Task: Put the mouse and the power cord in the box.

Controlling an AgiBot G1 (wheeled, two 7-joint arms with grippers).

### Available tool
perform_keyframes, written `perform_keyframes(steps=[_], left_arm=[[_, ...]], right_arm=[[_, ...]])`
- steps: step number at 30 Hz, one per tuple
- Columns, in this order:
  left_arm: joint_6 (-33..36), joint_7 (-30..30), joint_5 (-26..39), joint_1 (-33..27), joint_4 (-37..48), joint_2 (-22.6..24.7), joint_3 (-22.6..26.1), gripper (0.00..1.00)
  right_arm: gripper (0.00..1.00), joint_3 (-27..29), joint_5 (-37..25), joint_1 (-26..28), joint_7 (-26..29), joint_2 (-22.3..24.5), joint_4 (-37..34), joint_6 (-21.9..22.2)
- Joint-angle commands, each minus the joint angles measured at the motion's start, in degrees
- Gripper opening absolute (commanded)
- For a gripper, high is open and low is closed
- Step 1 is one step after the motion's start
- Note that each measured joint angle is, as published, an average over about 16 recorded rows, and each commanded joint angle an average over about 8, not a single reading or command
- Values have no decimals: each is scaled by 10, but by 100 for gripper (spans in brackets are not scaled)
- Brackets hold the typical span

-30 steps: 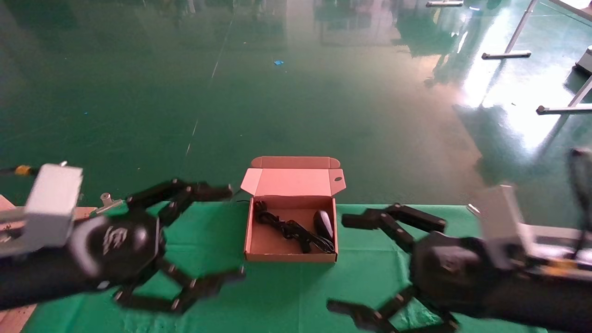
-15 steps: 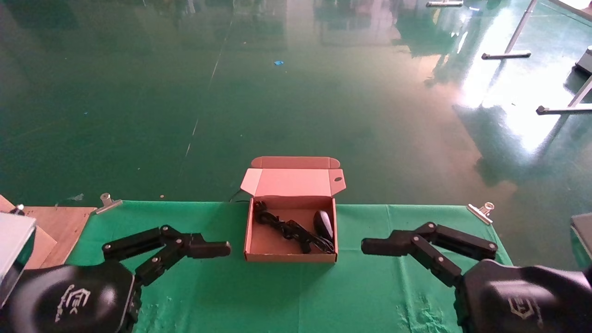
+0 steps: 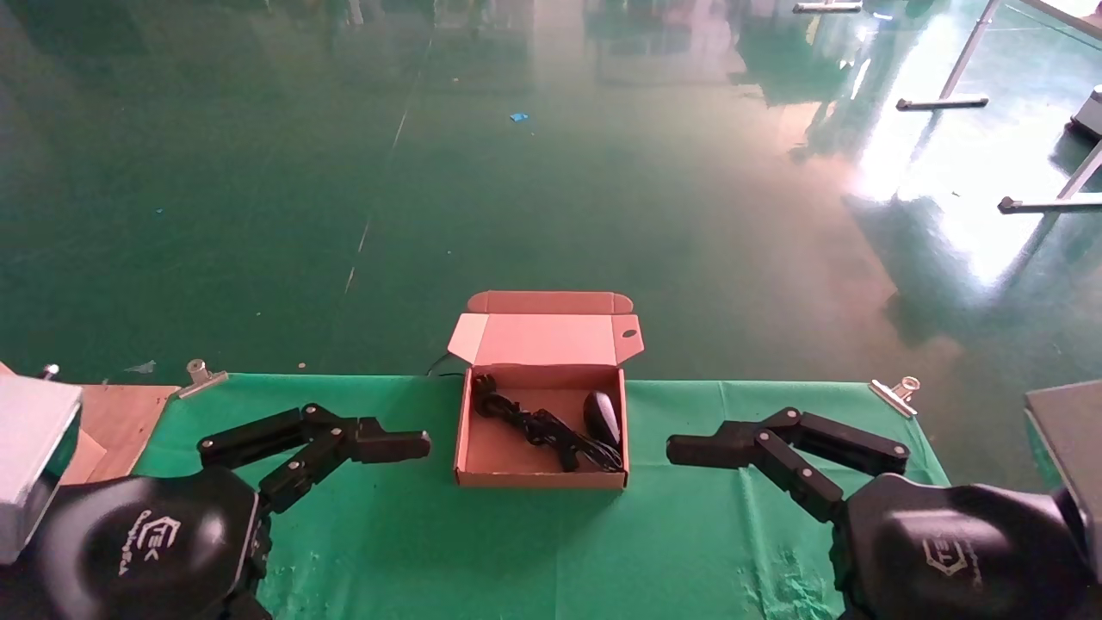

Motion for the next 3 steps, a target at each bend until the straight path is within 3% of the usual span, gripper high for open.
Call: perform_keyframes(steps=[1,3], left_arm=[[-1,1,1,-1,2,1,1,100],[-1,2,1,-1,3,1,1,100]], right_arm=[[100,-2,-2,1,0,-1,-1,1],[100,-2,-2,1,0,-2,-2,2]])
